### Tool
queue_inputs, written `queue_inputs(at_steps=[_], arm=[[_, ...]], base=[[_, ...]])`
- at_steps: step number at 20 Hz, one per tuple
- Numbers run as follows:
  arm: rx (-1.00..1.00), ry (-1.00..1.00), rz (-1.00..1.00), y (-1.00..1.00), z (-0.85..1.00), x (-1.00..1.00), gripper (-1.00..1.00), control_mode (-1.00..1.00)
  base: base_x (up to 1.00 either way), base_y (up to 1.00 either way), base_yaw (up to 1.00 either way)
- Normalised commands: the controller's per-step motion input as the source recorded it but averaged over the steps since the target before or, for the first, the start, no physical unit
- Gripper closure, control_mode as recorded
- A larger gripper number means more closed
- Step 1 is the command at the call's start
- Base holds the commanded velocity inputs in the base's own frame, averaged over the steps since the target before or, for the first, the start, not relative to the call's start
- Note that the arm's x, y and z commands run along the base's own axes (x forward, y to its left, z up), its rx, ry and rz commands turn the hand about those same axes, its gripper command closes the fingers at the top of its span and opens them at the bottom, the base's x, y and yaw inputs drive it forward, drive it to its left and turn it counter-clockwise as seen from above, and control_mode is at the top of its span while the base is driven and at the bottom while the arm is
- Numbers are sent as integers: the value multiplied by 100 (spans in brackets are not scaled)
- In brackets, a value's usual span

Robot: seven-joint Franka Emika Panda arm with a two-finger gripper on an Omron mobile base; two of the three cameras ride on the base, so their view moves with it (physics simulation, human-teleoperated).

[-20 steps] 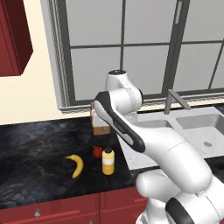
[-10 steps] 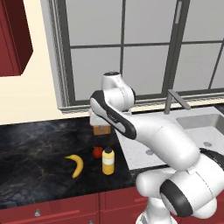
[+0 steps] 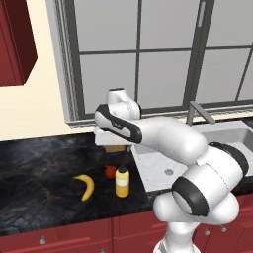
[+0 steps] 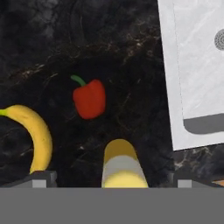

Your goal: Pick up all produce items and place them in the sink. Turn on the sink faucet to wash them. Then turn the sink off and put them in the tray.

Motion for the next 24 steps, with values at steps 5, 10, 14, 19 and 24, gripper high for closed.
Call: queue_inputs(at_steps=[5, 10, 14, 19, 24], arm=[[-6, 2, -5, 16, -24, 26, -100, -100], [-5, 0, -1, 3, -27, 13, -100, -100], [0, 0, 0, 0, -28, 4, -100, -100], [0, 0, 0, 0, -11, 0, -100, -100], [0, 0, 0, 0, 0, 0, -100, -100]], base=[[0, 0, 0], [0, 0, 0], [0, 0, 0], [0, 0, 0], [0, 0, 0]])
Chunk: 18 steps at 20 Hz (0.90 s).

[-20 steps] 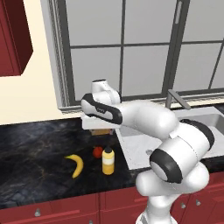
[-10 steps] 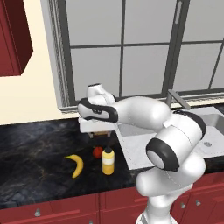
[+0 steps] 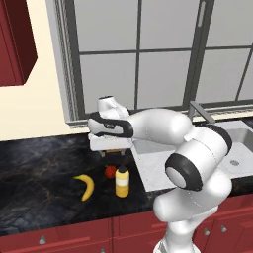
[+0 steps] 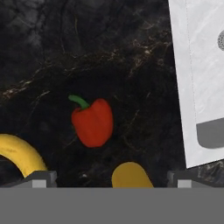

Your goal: Pick up all produce items and place them in the sink. Turn on the sink faucet to wash them. Then turn the sink off and put them in the tray.

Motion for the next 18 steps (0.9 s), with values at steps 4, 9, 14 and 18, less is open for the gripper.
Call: queue_inputs(at_steps=[4, 9, 14, 18], arm=[[0, 0, 0, 0, 0, 0, -100, -100], [0, 0, 0, 0, 0, 6, -100, -100], [0, 0, 0, 19, -7, 24, -100, -100], [0, 0, 0, 18, -28, 18, -100, -100]], base=[[0, 0, 0], [0, 0, 0], [0, 0, 0], [0, 0, 0]])
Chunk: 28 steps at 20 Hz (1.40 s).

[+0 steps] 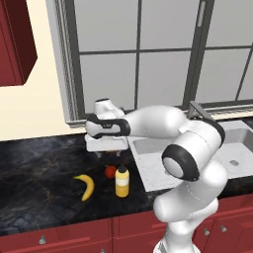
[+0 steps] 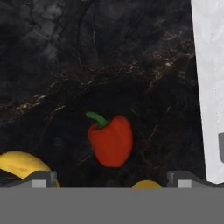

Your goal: Pick up all produce items and place them in the sink. Turn on the sink faucet to wash them. Then turn the sink off and put them in the tray.

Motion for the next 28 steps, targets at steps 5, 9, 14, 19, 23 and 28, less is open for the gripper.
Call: queue_inputs(at_steps=[5, 9, 14, 19, 23, 28], arm=[[0, 0, 0, 0, -27, 12, -100, -100], [0, 0, 0, 0, -26, 3, -100, -100], [2, 0, 0, -4, -34, 0, -100, -100], [0, 0, 0, -14, -39, 0, -100, -100], [0, 0, 0, 0, 0, 0, -100, -100], [0, 0, 0, 0, 0, 0, -100, -100]], base=[[0, 0, 0], [0, 0, 0], [0, 0, 0], [0, 0, 0], [0, 0, 0], [0, 0, 0]])
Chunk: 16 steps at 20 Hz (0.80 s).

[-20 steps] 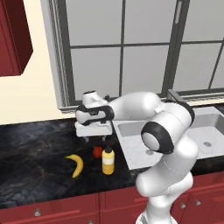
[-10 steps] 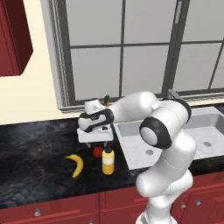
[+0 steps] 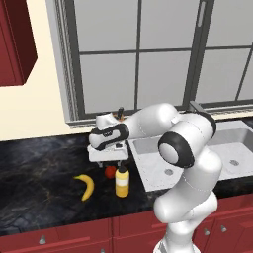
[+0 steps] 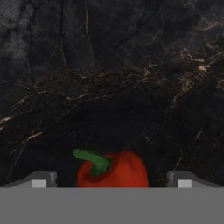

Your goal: Pick up all produce items and place them in the sink. Turn on the sink faucet to wash them. Then turn the sink off and put them in the tray.

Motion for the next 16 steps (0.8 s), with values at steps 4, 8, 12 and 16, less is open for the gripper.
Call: queue_inputs(at_steps=[4, 8, 12, 16], arm=[[0, 0, 0, 0, 0, 0, -100, -100], [0, 0, 0, 0, 0, 0, -100, -100], [0, 0, 0, 0, 0, -1, -100, -100], [0, 1, 0, 0, 0, -16, -100, -100]], base=[[0, 0, 0], [0, 0, 0], [0, 0, 0], [0, 0, 0]])
